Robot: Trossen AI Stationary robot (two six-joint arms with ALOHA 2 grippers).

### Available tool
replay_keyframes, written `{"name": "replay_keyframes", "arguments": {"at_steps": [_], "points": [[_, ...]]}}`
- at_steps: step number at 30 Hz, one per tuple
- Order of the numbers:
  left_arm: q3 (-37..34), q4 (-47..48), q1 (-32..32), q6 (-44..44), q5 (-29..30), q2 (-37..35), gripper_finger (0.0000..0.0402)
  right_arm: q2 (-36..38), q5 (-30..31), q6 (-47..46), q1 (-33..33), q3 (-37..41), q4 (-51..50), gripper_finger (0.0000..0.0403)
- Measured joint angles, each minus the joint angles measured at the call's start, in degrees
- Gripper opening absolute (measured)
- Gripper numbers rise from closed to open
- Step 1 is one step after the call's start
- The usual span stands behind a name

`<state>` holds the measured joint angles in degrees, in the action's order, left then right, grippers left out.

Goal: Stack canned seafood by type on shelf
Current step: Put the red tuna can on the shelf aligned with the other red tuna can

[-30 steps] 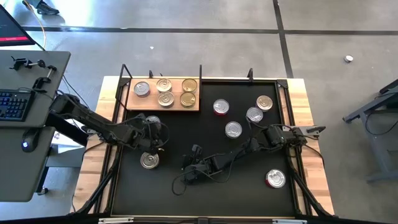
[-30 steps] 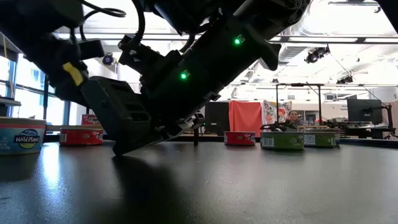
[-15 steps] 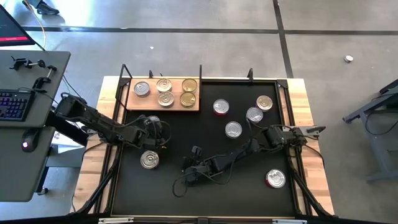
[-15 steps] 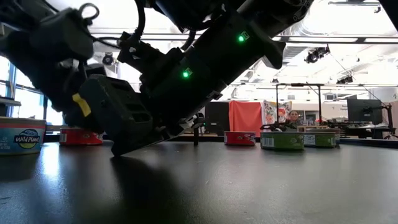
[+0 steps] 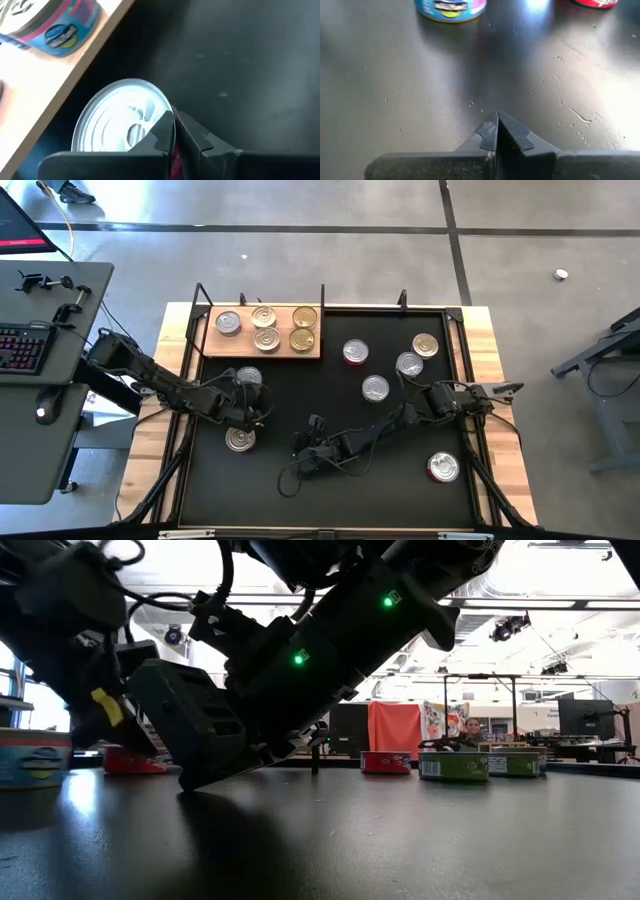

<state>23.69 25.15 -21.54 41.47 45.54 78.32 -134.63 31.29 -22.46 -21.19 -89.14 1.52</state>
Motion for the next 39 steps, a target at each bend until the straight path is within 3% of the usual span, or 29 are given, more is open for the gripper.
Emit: {"name": "replay_keyframes", "arguments": {"at_steps": [7, 15, 22, 28, 33, 39], "points": [[6.7, 16.3, -6.7, 5.1, -0.2, 0.3, 0.0001, 0.0, 0.0, 0.0, 0.0, 0.0, 0.0, 0.0000], [11.5, 27.8, -8.3, 9.7, 9.8, 0.2, 0.0000, 0.0, 0.0, 0.0, 0.0, 0.0, 0.0, 0.0000], [11.5, 37.1, -3.2, 15.4, 20.3, 0.2, 0.0001, 0.0, 0.0, 0.3, -0.2, 0.0, 0.0, 0.0000], [10.4, 36.1, 6.5, 11.1, 26.9, 0.1, 0.0001, 0.0, 0.0, 0.4, -0.2, 0.0, 0.0, 0.0000], [9.0, 29.0, 12.6, 2.9, 25.2, 0.1, 0.0001, 0.0, 0.0, 0.4, -0.2, 0.0, 0.0, 0.0000], [10.7, 27.5, 9.4, 4.8, 16.9, 0.1, 0.0002, 0.0, 0.0, 0.4, -0.2, 0.0, 0.0, 0.0000]]}}
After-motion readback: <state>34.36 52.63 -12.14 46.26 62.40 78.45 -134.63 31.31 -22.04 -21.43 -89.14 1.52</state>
